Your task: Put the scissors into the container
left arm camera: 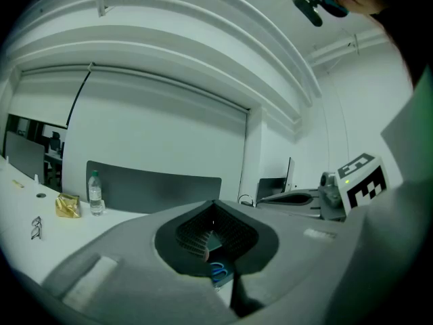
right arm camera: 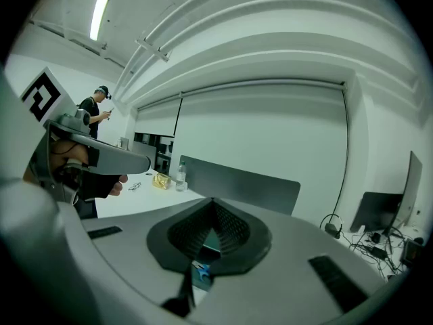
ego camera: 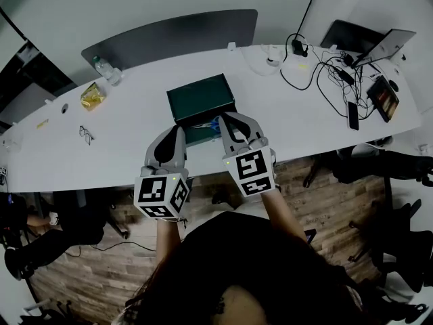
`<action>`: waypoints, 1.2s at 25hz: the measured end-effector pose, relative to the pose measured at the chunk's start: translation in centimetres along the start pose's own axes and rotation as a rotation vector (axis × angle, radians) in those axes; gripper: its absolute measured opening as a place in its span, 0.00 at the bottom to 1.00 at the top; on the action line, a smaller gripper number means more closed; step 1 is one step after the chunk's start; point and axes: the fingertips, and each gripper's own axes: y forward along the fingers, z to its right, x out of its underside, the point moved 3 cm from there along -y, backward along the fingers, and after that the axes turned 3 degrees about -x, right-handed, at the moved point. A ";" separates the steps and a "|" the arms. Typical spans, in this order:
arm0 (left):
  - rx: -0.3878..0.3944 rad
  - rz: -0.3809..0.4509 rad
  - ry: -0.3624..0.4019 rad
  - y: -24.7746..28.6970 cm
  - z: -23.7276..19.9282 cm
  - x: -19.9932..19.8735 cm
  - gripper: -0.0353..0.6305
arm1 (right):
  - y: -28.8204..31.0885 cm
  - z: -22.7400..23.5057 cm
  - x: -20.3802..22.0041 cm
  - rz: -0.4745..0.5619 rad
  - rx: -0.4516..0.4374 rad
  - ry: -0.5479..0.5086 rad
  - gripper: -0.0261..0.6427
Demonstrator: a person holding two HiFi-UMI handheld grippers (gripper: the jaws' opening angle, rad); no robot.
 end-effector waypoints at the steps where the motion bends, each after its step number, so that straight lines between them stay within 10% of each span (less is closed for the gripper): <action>1: -0.003 0.000 -0.001 -0.1 0.3 0.0 0.07 | -0.4 0.1 0.0 0.003 -0.002 0.001 0.05; 30: -0.068 -0.008 0.002 -7.8 12.0 1.1 0.07 | -13.4 -1.1 1.1 0.077 -0.116 0.009 0.05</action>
